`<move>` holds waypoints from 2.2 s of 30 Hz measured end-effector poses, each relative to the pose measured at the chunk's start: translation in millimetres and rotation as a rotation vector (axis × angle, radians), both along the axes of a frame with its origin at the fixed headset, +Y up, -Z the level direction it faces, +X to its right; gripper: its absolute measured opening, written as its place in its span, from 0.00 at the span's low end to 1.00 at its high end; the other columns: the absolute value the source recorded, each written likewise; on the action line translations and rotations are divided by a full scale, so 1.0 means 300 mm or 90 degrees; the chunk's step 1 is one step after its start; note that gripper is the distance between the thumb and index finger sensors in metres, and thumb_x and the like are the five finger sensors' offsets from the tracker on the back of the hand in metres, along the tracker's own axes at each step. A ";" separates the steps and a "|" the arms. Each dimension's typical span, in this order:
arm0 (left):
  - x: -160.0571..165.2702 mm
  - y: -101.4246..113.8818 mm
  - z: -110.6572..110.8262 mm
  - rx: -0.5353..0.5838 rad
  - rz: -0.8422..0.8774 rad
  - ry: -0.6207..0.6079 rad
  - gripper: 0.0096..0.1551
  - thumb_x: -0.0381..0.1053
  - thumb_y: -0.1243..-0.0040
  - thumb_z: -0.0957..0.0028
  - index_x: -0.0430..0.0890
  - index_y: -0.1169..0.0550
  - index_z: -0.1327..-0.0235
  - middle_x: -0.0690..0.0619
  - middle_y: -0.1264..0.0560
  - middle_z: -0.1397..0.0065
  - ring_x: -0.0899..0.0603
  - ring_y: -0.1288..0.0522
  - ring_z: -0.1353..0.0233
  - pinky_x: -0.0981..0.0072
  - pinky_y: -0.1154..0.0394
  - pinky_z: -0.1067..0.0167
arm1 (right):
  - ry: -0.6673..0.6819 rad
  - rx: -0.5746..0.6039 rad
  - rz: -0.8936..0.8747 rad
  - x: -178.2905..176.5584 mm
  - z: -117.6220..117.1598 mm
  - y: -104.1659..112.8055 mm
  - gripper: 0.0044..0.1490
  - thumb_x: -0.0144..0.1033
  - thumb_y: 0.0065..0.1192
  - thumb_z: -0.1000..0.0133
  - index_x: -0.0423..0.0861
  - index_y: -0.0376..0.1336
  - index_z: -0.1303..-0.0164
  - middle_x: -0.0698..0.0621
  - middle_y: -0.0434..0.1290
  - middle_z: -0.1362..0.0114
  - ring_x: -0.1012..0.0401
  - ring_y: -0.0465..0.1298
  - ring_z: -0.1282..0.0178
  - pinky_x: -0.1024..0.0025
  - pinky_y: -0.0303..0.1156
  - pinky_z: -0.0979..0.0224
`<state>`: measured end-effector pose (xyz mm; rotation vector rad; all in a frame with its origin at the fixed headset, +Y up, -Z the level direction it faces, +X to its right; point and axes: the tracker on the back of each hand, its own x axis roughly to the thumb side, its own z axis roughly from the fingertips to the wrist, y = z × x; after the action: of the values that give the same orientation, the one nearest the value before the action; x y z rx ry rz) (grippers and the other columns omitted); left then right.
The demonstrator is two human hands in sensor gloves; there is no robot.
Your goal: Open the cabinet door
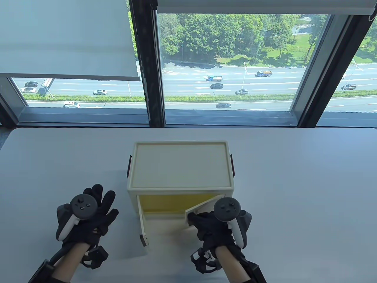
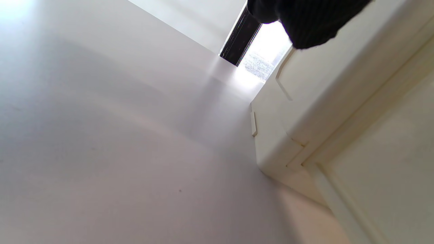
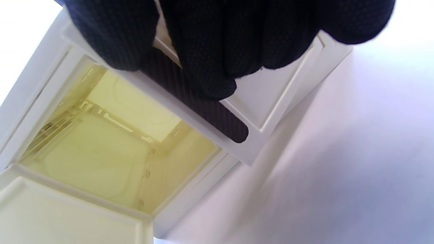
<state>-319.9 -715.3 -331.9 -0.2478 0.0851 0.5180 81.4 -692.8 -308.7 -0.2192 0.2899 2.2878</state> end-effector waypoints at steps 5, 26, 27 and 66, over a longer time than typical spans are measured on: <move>0.002 -0.002 0.002 -0.007 -0.001 0.001 0.38 0.63 0.49 0.41 0.64 0.47 0.19 0.67 0.71 0.17 0.51 0.77 0.15 0.40 0.63 0.22 | 0.046 0.023 0.014 0.062 0.033 0.023 0.28 0.51 0.67 0.47 0.47 0.76 0.44 0.44 0.72 0.38 0.46 0.73 0.43 0.48 0.68 0.42; -0.007 -0.004 0.008 -0.023 -0.004 0.020 0.38 0.62 0.49 0.41 0.64 0.46 0.19 0.67 0.72 0.18 0.52 0.78 0.16 0.40 0.63 0.22 | 0.201 0.048 -0.014 0.320 0.036 0.026 0.24 0.50 0.68 0.46 0.52 0.76 0.44 0.47 0.73 0.37 0.48 0.73 0.41 0.48 0.68 0.40; -0.007 -0.004 0.008 -0.024 -0.005 0.021 0.38 0.62 0.49 0.41 0.63 0.46 0.19 0.67 0.72 0.18 0.52 0.78 0.16 0.40 0.63 0.22 | 0.190 0.057 -0.012 0.328 0.035 0.031 0.24 0.51 0.67 0.46 0.52 0.76 0.45 0.47 0.73 0.37 0.48 0.73 0.42 0.48 0.68 0.40; 0.019 -0.018 0.013 -0.009 -0.007 0.006 0.37 0.65 0.56 0.40 0.63 0.49 0.18 0.67 0.74 0.19 0.52 0.80 0.18 0.41 0.64 0.22 | -0.016 0.225 0.483 0.401 -0.005 -0.102 0.44 0.61 0.40 0.42 0.54 0.44 0.16 0.49 0.38 0.14 0.50 0.30 0.19 0.37 0.34 0.29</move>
<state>-314.1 -720.6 -327.9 -0.2588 0.0990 0.5078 201.7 -723.2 -310.4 -0.1944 -0.2664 3.0247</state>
